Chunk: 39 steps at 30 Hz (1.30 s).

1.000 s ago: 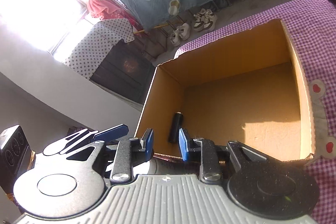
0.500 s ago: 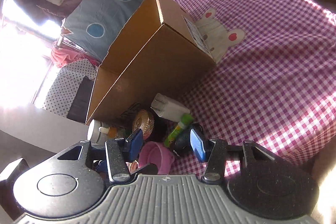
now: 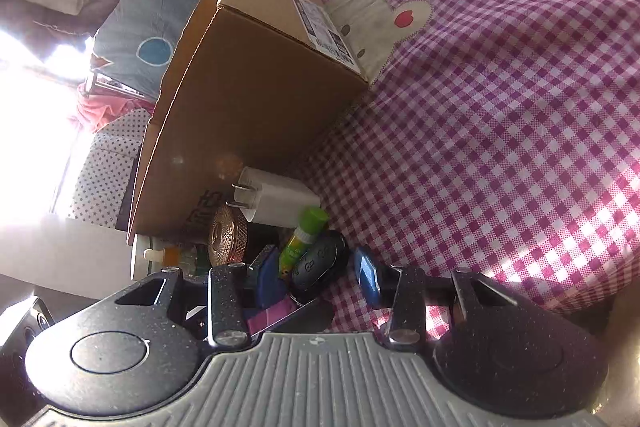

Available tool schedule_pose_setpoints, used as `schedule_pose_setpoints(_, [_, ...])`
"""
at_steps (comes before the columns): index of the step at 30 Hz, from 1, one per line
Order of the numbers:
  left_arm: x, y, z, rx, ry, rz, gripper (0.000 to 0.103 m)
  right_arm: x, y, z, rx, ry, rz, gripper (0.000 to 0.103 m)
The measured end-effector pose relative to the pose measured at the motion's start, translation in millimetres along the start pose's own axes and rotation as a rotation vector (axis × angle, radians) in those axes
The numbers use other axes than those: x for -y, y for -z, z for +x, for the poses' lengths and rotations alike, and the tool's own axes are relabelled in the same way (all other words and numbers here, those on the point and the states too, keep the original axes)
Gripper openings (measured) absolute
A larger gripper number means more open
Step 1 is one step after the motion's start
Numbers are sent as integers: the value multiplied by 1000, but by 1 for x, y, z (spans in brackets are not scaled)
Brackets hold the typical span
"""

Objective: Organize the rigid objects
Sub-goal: 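Move the right gripper back to the black oval case, then close the right gripper on the black oval case and lift it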

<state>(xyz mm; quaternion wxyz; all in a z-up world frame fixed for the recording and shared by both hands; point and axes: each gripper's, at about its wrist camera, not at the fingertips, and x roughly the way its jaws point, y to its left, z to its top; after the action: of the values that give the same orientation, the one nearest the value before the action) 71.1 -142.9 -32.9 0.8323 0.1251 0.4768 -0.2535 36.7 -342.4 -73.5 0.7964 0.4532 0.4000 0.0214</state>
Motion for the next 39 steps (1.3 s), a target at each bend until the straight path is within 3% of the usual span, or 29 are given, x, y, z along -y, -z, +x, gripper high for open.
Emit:
schedule_pose_setpoints(6, [-1, -5, 9, -26, -6, -15, 43, 7, -4, -2, 0, -29, 17, 44])
schedule_pose_setpoints(11, [0, -4, 10, -38, 62, -55, 43, 13, -8, -8, 7, -38, 23, 43])
schedule_pose_setpoints(16, [5, 3, 5, -33, 188, -80, 43, 19, -9, -19, 25, -33, 34, 43])
schedule_pose_setpoints(22, [10, 3, 3, -10, 155, -53, 43, 18, -7, -34, 47, 21, 1, 43])
schedule_pose_setpoints(28, [11, 0, 10, -9, 154, -53, 42, 2, 0, -21, 19, 58, -57, 42])
schedule_pose_setpoints(32, [9, 1, 10, 2, 161, -59, 42, -8, 4, -15, 11, 53, -80, 43])
schedule_pose_setpoints(36, [3, 3, 9, 8, 175, -82, 42, -14, 3, -20, 17, -22, -74, 42])
schedule_pose_setpoints(39, [1, 3, 8, 11, 178, -86, 40, -21, 4, -17, 7, -19, -102, 35])
